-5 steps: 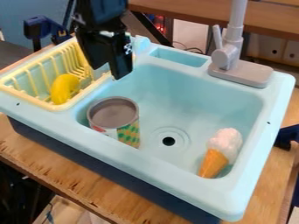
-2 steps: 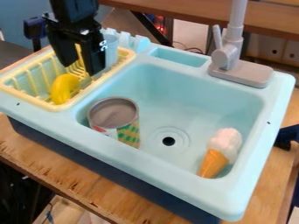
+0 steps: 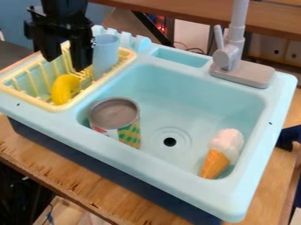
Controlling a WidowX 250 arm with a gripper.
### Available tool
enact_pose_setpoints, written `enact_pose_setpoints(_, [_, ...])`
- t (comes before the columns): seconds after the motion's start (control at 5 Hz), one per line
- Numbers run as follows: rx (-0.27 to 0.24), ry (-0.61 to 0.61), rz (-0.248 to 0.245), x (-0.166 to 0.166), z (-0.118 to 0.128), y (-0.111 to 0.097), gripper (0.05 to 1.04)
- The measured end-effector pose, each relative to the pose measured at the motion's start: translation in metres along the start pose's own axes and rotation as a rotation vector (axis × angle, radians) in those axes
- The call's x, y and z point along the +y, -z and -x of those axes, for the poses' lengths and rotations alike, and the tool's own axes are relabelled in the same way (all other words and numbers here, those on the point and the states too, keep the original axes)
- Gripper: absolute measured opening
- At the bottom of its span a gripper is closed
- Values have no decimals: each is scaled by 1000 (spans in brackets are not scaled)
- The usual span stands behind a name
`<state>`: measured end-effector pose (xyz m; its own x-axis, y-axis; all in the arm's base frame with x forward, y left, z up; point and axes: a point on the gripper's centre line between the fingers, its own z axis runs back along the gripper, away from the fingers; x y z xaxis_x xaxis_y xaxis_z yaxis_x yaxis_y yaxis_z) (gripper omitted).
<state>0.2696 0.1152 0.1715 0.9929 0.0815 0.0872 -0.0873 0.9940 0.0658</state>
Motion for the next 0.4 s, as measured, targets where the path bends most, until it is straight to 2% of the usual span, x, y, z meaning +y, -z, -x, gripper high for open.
enact_pose_setpoints(0.2, [-37,-51,-26,12,-1,8,1001])
enact_pose_setpoints(0.4, [-125,-77,-43,21,1,13,1001])
